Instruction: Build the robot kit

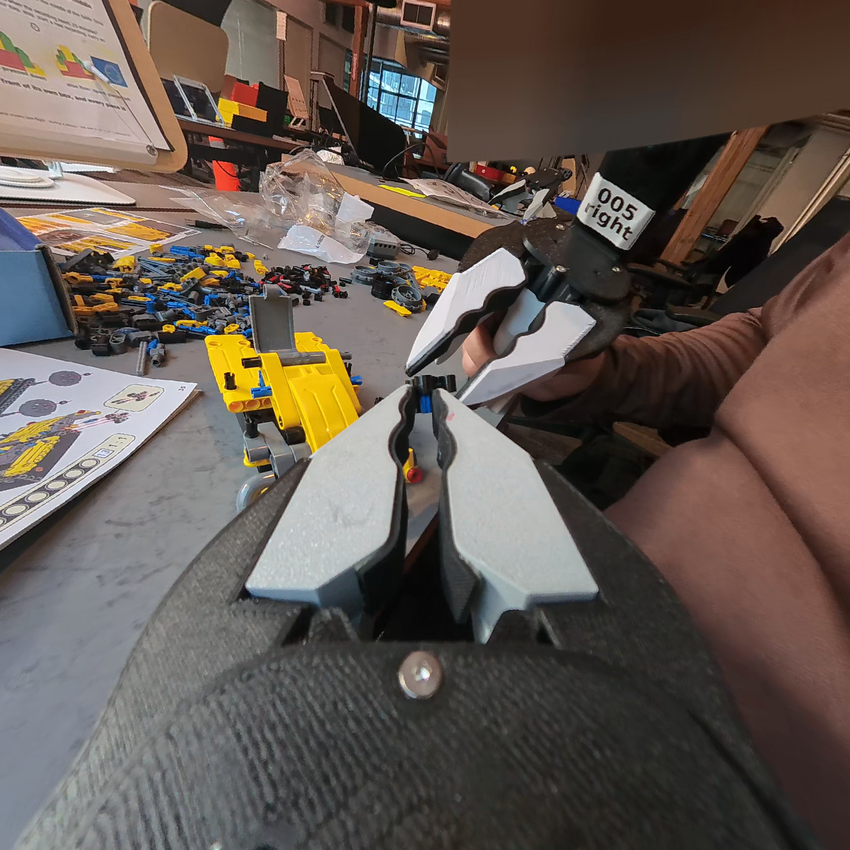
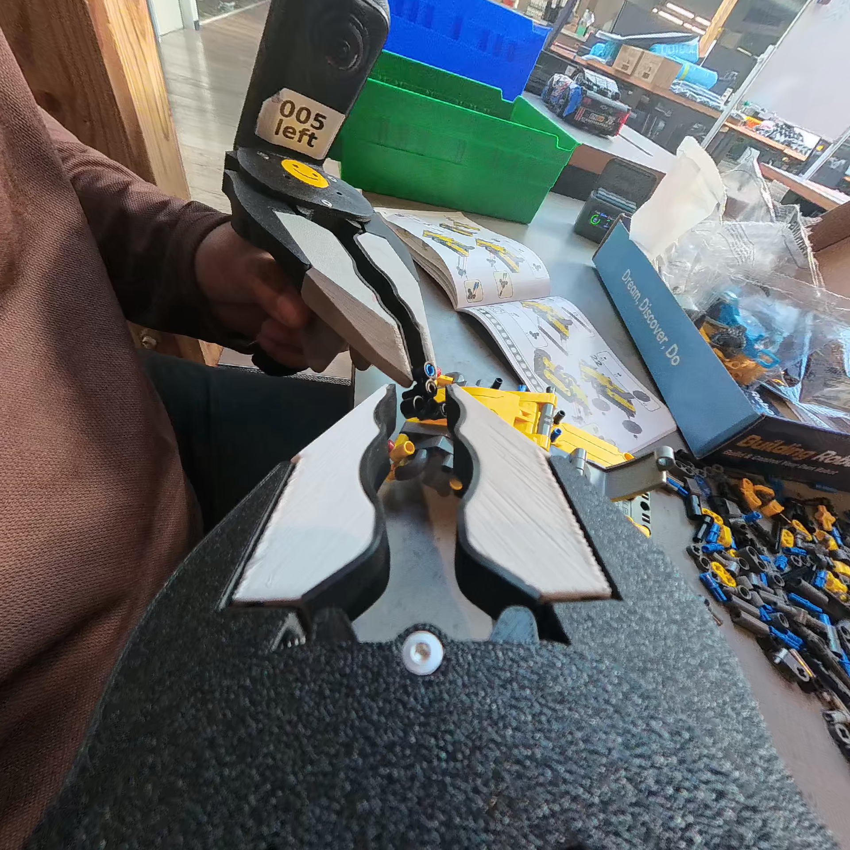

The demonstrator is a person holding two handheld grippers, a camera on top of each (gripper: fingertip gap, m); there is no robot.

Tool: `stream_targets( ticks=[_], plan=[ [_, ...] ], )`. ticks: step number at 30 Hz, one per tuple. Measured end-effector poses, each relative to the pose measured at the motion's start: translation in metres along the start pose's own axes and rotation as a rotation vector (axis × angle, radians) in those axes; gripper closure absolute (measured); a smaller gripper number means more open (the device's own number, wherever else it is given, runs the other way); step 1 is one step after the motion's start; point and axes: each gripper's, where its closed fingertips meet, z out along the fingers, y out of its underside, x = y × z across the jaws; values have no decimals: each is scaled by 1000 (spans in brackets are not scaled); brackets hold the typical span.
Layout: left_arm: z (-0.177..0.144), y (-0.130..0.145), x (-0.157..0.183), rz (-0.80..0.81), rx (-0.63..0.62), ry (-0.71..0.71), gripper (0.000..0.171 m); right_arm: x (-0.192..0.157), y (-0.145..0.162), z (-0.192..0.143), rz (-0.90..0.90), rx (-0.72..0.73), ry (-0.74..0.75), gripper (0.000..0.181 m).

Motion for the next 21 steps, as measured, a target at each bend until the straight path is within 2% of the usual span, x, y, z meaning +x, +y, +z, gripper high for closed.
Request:
stream_targets(
  ticks=[13,21],
  plan=[
    [-2,-2,-2,3,11,-15,167,-1,-1,-1,13,6,-25,167],
    [-6,-8,-4,23,28,-31,167,3,-7,-14,152,65,-78,163]
  ],
)
